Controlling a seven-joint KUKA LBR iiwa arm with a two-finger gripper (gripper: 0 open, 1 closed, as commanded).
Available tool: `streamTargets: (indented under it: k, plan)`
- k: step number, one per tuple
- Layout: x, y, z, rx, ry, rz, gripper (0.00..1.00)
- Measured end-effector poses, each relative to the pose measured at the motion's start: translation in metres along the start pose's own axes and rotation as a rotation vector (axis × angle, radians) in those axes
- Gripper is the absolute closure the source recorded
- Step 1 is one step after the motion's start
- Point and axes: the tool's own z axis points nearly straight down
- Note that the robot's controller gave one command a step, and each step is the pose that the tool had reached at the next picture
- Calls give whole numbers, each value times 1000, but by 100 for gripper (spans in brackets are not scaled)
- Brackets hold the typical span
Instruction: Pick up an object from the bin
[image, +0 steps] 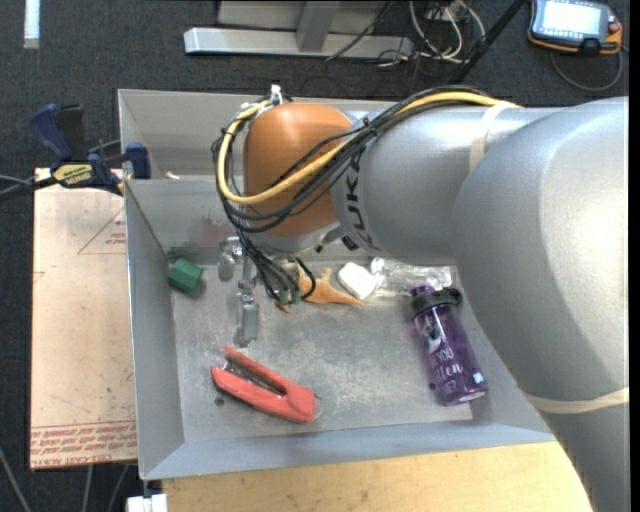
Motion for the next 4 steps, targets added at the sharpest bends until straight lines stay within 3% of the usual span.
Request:
streamTargets:
  k: [1,2,3,4]
  plan:
    - [67,-42,12,0,4,-36,0]
    - [76,-32,16,0,0,-10,0]
    - [99,-26,58,-2,5,51,0]
    - [106,-24,72,-5,4,105,100]
